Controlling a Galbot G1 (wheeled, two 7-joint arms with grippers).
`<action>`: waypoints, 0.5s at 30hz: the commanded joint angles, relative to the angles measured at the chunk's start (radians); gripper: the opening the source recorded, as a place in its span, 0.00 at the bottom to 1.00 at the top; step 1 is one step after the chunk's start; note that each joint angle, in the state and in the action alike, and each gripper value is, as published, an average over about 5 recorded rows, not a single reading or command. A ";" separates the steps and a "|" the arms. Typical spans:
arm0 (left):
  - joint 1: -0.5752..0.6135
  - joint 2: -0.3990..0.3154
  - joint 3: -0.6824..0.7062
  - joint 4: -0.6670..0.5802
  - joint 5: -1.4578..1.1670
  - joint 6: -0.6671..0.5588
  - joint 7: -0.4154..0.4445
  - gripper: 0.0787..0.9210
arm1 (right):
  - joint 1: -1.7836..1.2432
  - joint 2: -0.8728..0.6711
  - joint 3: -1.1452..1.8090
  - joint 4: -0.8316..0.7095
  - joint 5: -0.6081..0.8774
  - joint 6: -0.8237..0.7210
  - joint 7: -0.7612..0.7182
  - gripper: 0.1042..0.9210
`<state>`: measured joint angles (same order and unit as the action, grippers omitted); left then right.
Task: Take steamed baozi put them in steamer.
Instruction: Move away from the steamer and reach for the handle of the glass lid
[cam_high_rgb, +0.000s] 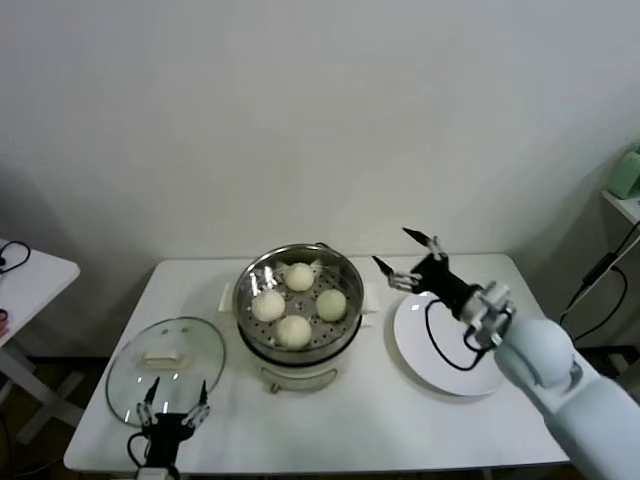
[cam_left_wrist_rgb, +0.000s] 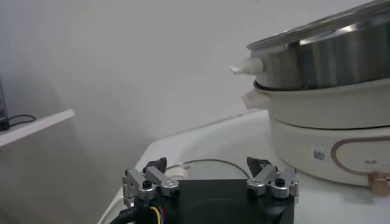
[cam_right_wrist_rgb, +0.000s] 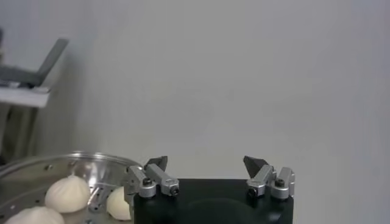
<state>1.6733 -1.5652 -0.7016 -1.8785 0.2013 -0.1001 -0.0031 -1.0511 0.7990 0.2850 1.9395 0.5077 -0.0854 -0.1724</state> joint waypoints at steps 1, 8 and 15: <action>-0.002 0.003 0.000 0.004 -0.009 -0.009 -0.015 0.88 | -0.545 0.229 0.346 0.044 -0.019 0.267 0.024 0.88; -0.002 0.019 -0.001 0.000 -0.046 -0.038 -0.059 0.88 | -0.670 0.408 0.321 0.009 -0.033 0.403 0.028 0.88; 0.005 0.049 -0.009 0.001 -0.048 -0.065 -0.081 0.88 | -0.736 0.458 0.272 -0.045 -0.043 0.552 0.038 0.88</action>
<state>1.6762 -1.5361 -0.7079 -1.8770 0.1635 -0.1403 -0.0587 -1.5857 1.1122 0.5133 1.9240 0.4767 0.2541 -0.1429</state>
